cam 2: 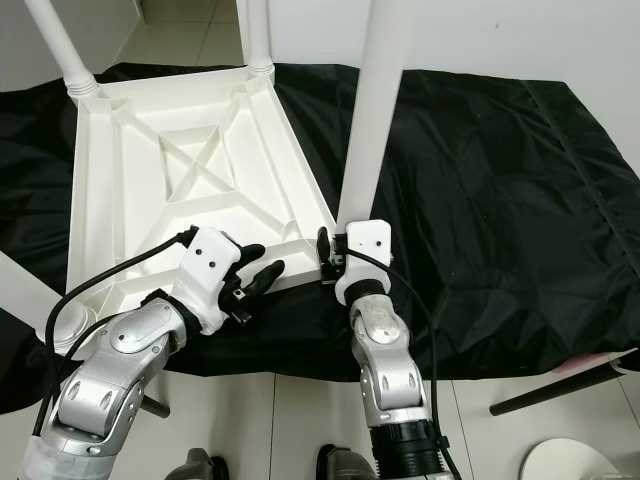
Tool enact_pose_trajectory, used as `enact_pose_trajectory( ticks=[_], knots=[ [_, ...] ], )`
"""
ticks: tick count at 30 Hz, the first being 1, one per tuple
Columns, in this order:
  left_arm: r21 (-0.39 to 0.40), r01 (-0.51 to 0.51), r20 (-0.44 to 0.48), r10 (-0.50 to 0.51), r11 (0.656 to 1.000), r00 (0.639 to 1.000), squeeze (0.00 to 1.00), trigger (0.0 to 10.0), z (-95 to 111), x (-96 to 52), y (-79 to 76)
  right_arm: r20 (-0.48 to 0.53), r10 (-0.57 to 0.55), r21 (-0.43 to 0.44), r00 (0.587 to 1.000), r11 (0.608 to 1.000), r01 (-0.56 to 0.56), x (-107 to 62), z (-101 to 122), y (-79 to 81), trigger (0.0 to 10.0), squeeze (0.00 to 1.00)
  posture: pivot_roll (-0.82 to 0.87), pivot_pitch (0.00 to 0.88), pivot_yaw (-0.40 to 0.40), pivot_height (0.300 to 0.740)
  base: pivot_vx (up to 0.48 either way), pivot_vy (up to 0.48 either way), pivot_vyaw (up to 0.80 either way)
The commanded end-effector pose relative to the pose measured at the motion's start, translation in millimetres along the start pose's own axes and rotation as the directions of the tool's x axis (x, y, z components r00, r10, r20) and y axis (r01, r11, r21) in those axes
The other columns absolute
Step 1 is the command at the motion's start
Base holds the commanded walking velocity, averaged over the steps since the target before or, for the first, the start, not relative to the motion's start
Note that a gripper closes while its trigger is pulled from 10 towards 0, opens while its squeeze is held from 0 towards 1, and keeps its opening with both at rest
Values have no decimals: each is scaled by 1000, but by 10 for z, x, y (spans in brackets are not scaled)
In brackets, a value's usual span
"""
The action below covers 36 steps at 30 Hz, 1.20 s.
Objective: Building children table
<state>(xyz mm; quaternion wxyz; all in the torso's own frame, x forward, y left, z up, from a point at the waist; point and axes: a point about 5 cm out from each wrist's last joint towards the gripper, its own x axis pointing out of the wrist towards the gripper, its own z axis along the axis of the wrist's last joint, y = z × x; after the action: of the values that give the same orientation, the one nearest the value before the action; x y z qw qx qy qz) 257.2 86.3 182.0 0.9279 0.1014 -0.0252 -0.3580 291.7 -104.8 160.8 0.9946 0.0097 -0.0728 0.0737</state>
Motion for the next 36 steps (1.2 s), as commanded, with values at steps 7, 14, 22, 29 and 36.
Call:
enact_pose_trajectory(
  ticks=[7,14,22,29,36],
  knots=[
    [-46,7,-13,-8,999,1000,0,10000,-54,-13,-125,34,164,15,986,986,-164,76,95,-131,10000,0,-34,128,-2,740,0,0,0],
    [-37,-4,-14,3,999,1000,0,10000,-60,23,-82,-12,422,-65,906,904,-422,192,66,-254,10000,0,-47,126,3,740,0,0,0],
    [-33,-7,4,7,999,1000,0,10000,-18,81,-68,-104,611,-128,785,774,-620,400,39,-390,6157,0,-45,125,11,740,0,0,0],
    [-26,-9,7,9,1000,1000,0,10000,0,94,-64,-140,648,-144,749,735,-663,479,18,-450,0,0,-32,135,2,740,0,0,0],
    [-29,-12,2,12,1000,1000,0,10000,-5,69,-89,-153,664,-96,732,727,-680,456,-33,-519,10000,0,-29,153,4,740,0,0,0]
  ],
)
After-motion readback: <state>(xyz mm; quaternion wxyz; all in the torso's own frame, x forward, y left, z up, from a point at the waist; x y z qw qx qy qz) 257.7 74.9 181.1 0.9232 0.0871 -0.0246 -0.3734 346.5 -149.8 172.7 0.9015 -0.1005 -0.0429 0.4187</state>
